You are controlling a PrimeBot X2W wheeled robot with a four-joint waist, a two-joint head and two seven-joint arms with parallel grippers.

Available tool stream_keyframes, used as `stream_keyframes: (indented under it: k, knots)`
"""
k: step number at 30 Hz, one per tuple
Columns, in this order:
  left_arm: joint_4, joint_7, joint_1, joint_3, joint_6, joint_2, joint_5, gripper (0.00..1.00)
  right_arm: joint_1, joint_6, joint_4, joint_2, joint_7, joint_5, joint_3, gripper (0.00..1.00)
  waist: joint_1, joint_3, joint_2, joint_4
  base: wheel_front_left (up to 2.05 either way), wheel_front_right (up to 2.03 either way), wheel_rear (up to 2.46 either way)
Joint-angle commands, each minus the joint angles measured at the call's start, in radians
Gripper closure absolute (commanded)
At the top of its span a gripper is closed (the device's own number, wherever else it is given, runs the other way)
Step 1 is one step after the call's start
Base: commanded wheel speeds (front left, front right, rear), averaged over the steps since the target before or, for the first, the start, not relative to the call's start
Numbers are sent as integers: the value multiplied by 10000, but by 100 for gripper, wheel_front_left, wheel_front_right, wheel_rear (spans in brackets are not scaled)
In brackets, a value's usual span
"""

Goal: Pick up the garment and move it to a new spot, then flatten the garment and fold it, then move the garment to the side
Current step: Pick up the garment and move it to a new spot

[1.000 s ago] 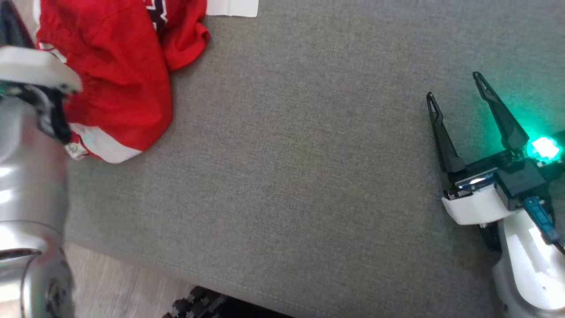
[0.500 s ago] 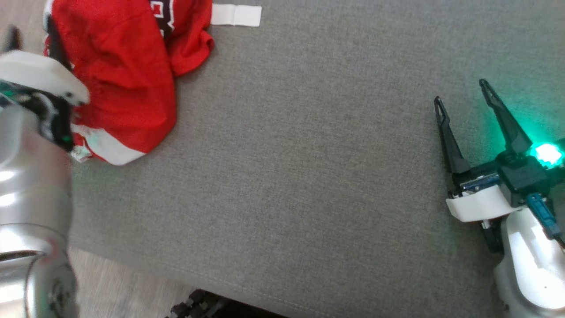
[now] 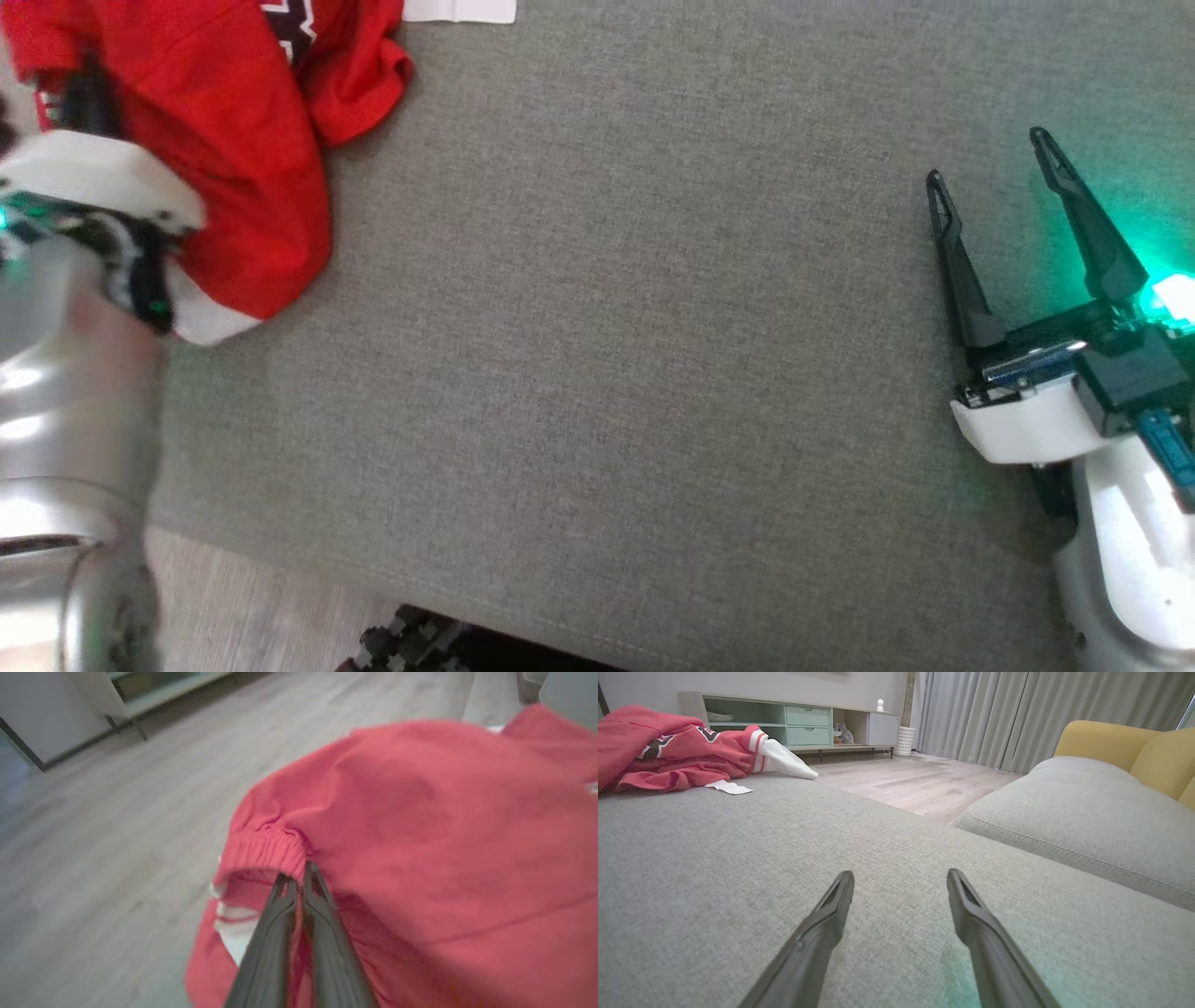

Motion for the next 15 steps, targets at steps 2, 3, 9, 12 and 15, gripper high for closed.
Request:
stream_keyframes:
  k: [2,3,9,12,15]
  knots:
    - [-431,-320,-174,2,156,975,225,100,158,17,980,-52,198,-43,-32,0,0,-303,0,-46,0,0,0]
    - [-581,-457,-275,-94,222,1110,363,100,157,17,1011,16,198,-14,-5,0,0,-451,0,-62,0,0,0]
    - [-2162,-707,-966,-788,337,1790,1260,100,89,17,1238,548,198,186,271,0,0,-1496,0,-396,0,0,0]
    - [-3209,-717,-1228,-1152,195,2026,1609,100,61,17,1356,869,198,341,418,0,0,-2113,0,-789,0,0,0]
    - [-4366,-719,-1471,-1595,38,2196,1943,100,105,17,1442,1123,198,526,542,0,0,-2723,0,-1337,0,0,0]
